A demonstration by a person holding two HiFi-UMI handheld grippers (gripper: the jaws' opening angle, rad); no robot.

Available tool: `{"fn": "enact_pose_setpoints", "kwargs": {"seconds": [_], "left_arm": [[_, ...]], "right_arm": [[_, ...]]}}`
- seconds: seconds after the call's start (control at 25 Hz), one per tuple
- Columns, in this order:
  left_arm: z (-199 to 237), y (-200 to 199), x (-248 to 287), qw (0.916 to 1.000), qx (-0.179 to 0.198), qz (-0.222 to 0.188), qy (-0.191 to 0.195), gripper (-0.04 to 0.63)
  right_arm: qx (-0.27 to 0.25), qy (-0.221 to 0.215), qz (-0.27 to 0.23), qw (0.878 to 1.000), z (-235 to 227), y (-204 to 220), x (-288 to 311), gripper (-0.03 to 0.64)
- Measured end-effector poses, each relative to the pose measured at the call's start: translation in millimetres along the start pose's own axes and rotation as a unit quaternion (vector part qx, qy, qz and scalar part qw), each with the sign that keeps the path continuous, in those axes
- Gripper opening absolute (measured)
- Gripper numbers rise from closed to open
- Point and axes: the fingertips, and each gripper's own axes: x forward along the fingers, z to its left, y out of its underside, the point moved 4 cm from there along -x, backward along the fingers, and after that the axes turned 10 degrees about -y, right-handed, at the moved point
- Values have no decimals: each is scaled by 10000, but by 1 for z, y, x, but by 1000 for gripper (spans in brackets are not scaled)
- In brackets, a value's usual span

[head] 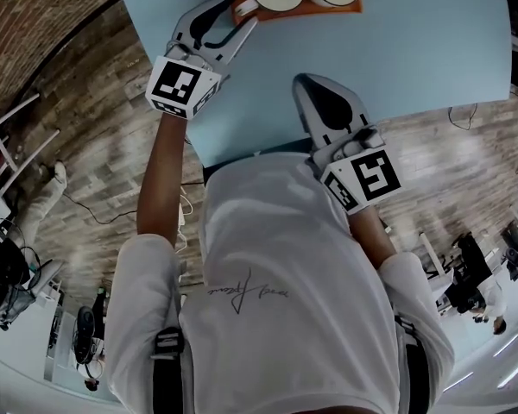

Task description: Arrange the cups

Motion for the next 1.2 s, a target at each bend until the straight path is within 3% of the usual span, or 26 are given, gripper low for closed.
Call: {"fn": "enact_pose_setpoints", "kwargs": {"seconds": [0.76, 1.2], "left_arm": [[2, 0, 12, 9991, 310, 12, 289, 158], [-7, 2, 14, 9988, 414, -80, 246, 74]], "right_arm": [[229, 119, 137, 9996, -7, 9, 10, 20], [268, 136, 177, 9994, -10, 11, 8, 21]]}}
